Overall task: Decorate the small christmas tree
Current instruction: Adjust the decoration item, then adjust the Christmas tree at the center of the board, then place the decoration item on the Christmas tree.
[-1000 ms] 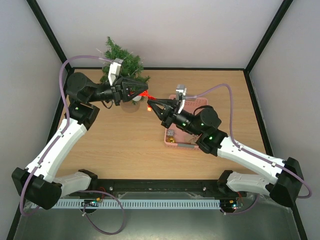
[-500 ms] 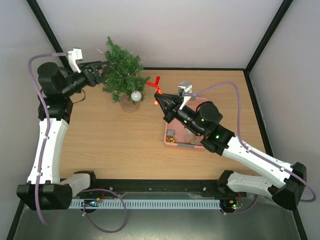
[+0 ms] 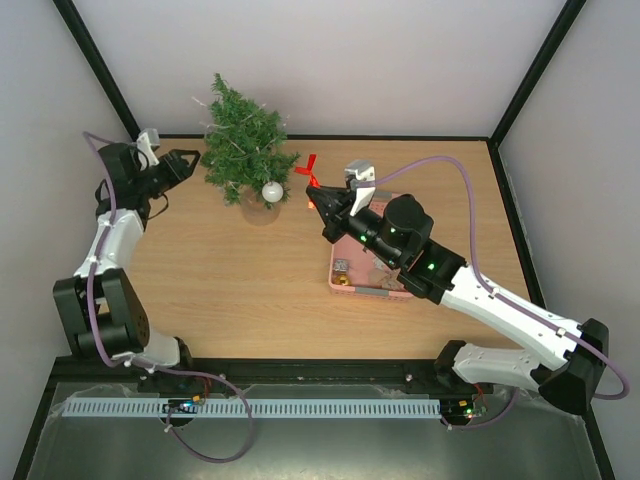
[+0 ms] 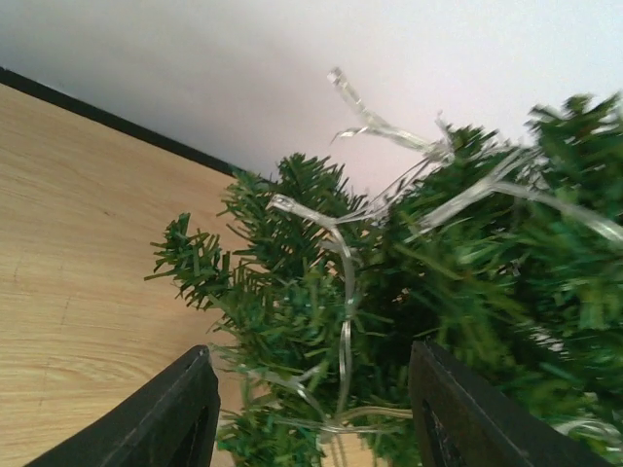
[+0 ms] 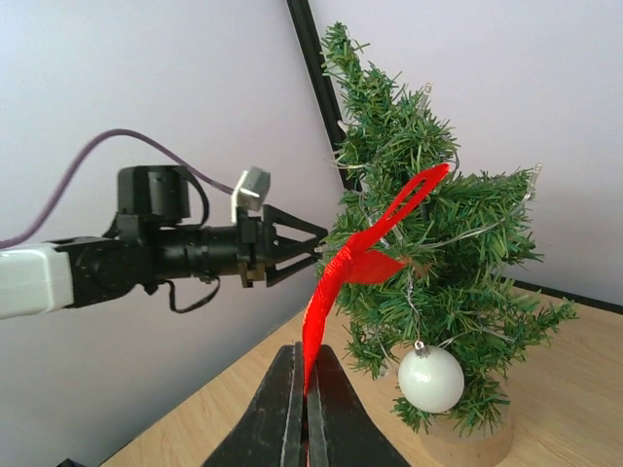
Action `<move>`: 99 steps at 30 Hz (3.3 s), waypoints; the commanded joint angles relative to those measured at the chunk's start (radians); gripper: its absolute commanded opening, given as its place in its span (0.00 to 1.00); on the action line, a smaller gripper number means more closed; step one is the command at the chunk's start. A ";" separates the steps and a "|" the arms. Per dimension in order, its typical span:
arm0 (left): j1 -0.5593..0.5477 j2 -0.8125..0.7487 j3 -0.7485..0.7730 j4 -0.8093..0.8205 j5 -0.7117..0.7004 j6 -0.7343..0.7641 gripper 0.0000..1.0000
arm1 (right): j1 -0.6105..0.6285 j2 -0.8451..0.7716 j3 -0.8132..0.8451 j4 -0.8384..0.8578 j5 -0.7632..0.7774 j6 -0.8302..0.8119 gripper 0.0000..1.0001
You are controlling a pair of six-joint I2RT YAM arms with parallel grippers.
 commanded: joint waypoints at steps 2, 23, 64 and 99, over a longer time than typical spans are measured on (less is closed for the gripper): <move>0.009 0.095 -0.008 0.154 0.074 0.064 0.57 | -0.005 0.000 0.042 -0.021 -0.004 -0.025 0.02; -0.017 0.228 0.012 0.130 0.198 0.104 0.10 | -0.006 0.007 0.058 -0.034 0.008 -0.051 0.02; 0.001 -0.349 -0.130 -0.194 -0.195 0.097 0.55 | -0.007 0.344 0.374 -0.087 -0.296 -0.312 0.02; -0.258 -0.350 0.034 -0.093 -0.092 0.366 0.39 | -0.094 0.834 0.933 -0.418 -0.260 -0.387 0.02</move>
